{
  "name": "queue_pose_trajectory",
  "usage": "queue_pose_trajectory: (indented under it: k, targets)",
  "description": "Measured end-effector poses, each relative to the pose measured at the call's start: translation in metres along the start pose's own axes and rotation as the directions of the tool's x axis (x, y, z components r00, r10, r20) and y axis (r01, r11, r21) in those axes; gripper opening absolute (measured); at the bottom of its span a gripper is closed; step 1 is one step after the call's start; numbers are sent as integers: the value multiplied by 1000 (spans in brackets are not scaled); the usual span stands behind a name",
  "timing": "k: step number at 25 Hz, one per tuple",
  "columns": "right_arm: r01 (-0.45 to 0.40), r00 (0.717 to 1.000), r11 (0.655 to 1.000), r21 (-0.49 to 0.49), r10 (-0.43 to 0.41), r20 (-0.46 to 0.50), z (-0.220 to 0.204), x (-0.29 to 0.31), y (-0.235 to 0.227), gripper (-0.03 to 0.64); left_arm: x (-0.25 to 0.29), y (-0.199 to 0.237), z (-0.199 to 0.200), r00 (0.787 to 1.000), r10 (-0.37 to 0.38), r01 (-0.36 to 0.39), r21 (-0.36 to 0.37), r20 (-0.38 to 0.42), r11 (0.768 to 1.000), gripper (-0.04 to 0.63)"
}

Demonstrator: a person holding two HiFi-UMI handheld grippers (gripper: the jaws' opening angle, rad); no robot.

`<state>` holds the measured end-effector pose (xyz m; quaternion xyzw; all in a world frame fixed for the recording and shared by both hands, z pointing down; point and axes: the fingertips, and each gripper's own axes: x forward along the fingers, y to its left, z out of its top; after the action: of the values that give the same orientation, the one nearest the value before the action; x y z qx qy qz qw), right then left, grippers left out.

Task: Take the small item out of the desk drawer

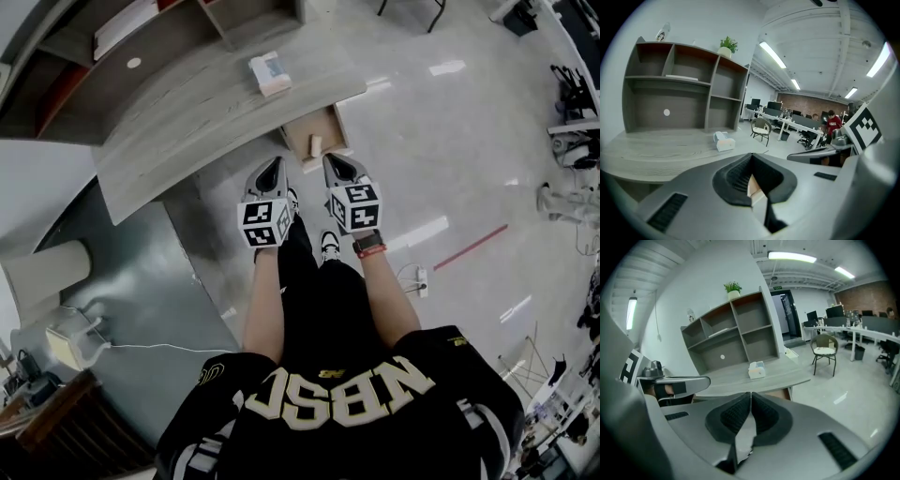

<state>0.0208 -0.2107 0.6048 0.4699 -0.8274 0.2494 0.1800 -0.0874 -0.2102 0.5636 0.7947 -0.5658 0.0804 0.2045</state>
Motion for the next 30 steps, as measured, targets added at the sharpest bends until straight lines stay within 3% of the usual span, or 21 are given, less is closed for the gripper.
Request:
queue_pose_trajectory:
  k: [8,22,30]
  targets:
    - [15,993,997,79,-6,-119,-52,39,-1,49,15,10,-30,998,-46,46,2,-46,999,12]
    - [61,959,995,77,-37,-280,-107,108,-24,107,40,41,-62,991,-65,59,-54,-119,997,12]
    - [97,937,990,106,-55,-345,-136,138,-48,118,56,42,-77,986,-96,90,-51,-134,995,14]
